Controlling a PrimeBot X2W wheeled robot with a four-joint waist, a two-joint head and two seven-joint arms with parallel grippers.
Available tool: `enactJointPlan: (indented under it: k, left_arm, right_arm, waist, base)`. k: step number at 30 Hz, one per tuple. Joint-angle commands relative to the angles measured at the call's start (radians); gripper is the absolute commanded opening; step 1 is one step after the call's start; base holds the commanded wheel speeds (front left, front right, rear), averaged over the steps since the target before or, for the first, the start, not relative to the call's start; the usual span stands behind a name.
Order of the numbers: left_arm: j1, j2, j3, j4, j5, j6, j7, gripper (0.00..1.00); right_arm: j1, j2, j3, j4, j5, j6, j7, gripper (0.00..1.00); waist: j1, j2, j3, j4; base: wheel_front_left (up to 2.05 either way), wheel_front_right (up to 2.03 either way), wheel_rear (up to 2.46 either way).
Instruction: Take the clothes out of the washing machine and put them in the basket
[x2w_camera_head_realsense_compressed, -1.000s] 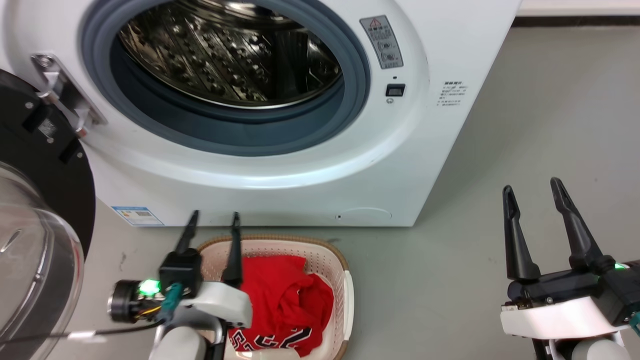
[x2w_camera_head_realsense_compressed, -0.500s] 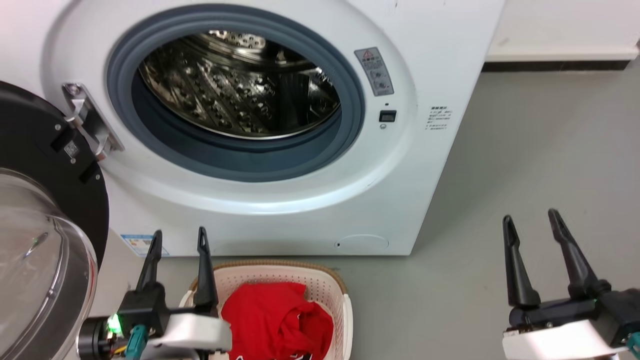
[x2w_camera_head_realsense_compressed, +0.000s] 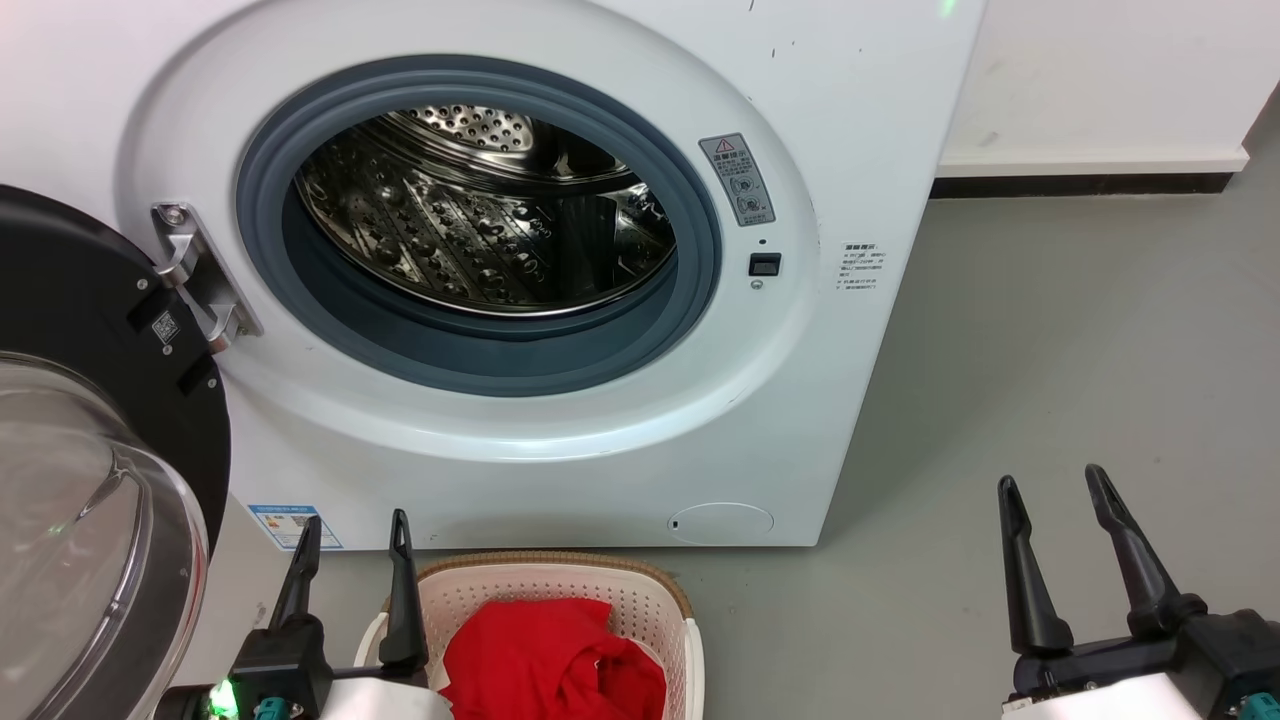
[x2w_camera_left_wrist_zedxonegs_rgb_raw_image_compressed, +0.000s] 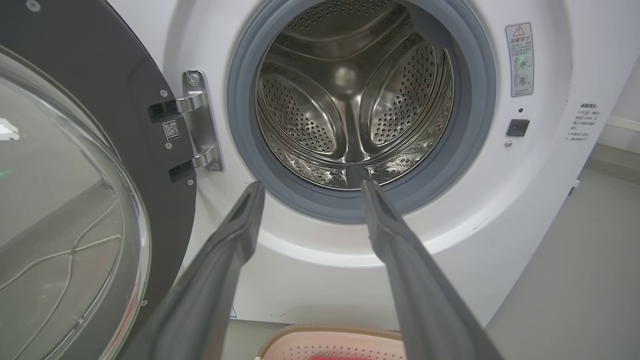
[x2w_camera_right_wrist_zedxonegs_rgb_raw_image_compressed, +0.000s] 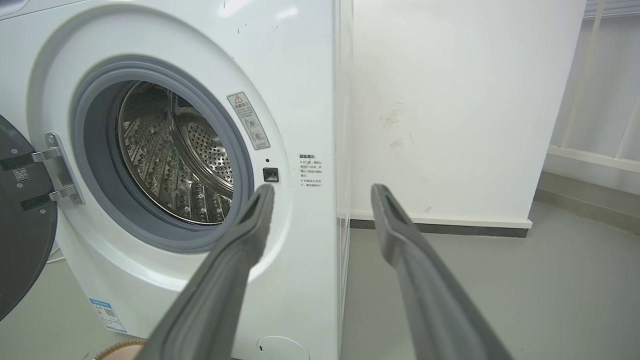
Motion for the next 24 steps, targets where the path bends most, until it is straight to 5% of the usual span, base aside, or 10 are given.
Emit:
enactJointPlan:
  k: [1, 10, 11, 24]
  left_arm:
    - [0.012, -0.002, 0.003, 0.003, 0.005, -0.002, -0.002, 1.00]
    - [0.008, -0.006, 0.005, 0.022, 0.015, -0.005, -0.002, 1.00]
    - [0.004, -0.003, 0.002, 0.022, 0.012, -0.008, 0.000, 0.00]
    - [-0.016, -0.004, 0.020, 0.076, -0.185, -0.033, 0.053, 0.00]
  right_arm:
    - [0.014, 0.001, 0.001, 0.003, 0.001, -0.001, -0.002, 1.00]
    - [0.021, 0.001, -0.001, 0.011, 0.010, -0.001, -0.002, 1.00]
    - [0.009, 0.000, 0.000, 0.010, 0.007, 0.000, 0.000, 0.00]
    - [-0.017, -0.013, 0.004, 0.073, 0.219, 0.000, 0.034, 0.00]
  waist:
    - [0.0001, -0.0001, -0.001, 0.000]
    - [0.0001, -0.0001, -0.013, -0.003]
    - [0.0001, -0.0001, -0.013, -0.003]
    - [0.0001, -0.0001, -0.013, -0.001]
  base:
    - [0.00, 0.00, 0.00]
    - [0.00, 0.00, 0.00]
    - [0.00, 0.00, 0.00]
    - [0.00, 0.00, 0.00]
